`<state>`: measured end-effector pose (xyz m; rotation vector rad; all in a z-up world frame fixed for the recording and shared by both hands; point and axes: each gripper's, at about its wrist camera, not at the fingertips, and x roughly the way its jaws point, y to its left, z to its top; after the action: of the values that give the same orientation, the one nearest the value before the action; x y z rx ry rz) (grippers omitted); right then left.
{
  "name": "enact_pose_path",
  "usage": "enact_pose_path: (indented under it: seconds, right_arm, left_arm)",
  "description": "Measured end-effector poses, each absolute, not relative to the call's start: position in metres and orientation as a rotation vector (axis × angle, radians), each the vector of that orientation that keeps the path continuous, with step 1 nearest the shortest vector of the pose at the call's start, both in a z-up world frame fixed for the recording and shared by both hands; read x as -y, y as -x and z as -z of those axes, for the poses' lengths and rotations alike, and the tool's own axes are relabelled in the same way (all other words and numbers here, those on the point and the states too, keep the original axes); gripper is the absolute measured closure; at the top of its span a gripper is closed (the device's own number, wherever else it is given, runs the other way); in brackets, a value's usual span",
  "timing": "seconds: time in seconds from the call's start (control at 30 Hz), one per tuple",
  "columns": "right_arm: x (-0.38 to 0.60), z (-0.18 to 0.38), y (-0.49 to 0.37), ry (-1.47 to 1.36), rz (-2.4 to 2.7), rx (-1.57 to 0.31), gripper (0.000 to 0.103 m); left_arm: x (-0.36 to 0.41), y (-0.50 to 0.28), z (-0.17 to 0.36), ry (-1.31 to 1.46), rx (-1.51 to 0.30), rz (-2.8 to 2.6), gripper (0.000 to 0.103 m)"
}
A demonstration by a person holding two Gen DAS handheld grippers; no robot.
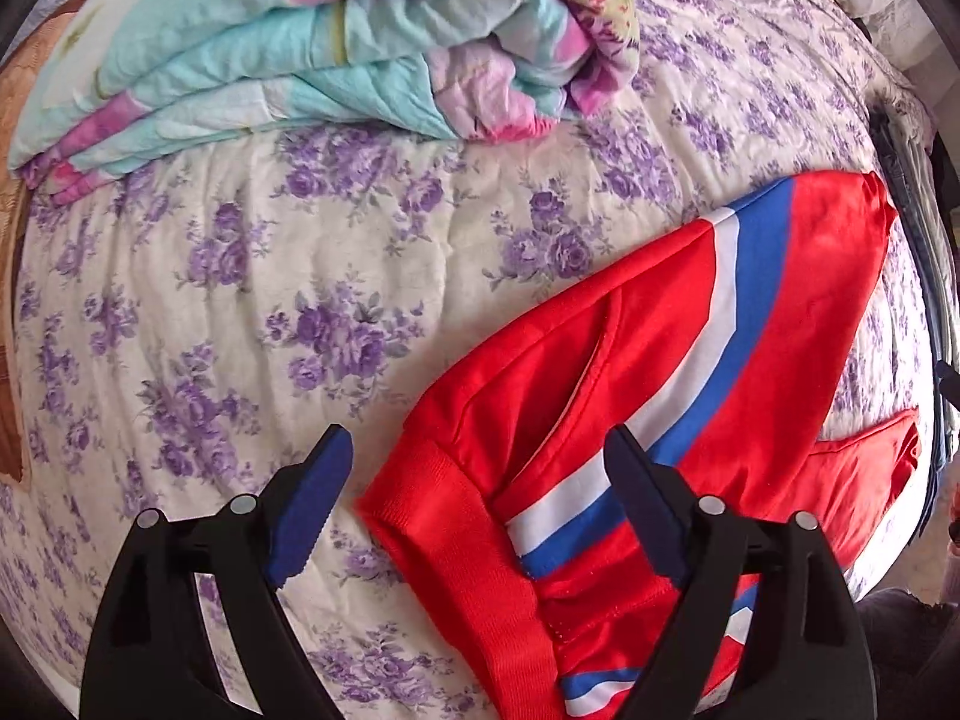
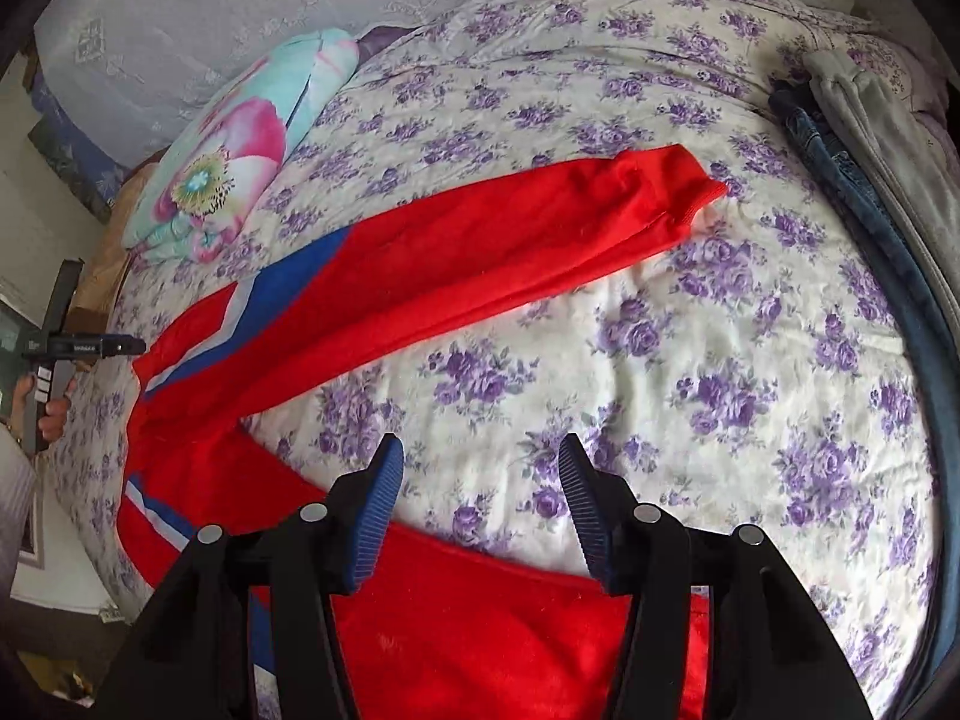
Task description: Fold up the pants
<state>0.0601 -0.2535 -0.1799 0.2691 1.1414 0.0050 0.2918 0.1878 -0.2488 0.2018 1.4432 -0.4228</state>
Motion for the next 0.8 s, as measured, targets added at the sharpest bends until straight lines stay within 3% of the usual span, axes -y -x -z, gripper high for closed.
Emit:
enact_pose_path:
  seconds: [0.2,0.27,0.37,0.4,0.53,0.63,0.8]
  right_arm:
    - [0.254,0.18,-0.071,-0.231,0.011,-1.158,0.049]
    - [0.253,0.184,-0.084,-0.216,-0.009,-1.166,0.049]
    - [0.239,0.187,-0.112,-0.188,-0.082,-1.174,0.049]
    - [0.23,0.186,-0.124,-0.181,-0.127,-1.17,0.049]
    - [0.173,0.17,-0.186,-0.052,-0.355,-1.138,0.048]
    - [0.116,0.173,-0.238,0.118,-0.518,-1.152,0.036]
    - [0.032,0.2,-0.302,0.344,-0.753,-1.245,0.036]
  left_arm:
    - [-0.178,-0.304,0.279,-0.234,-1.511,0.512,0.021]
    - [-0.18,-0.308,0.289,-0.216,-1.543,0.532,0.03]
    - [-0.179,-0.306,0.285,-0.203,-1.516,0.605,0.064]
    - [-0.18,-0.307,0.281,-0.198,-1.509,0.606,0.092]
    - [-0.185,-0.304,0.267,-0.199,-1.472,0.616,0.092]
    - [-0.18,-0.297,0.261,-0.231,-1.446,0.608,0.092]
    - [-0.176,-0.293,0.253,-0.282,-1.42,0.601,0.092]
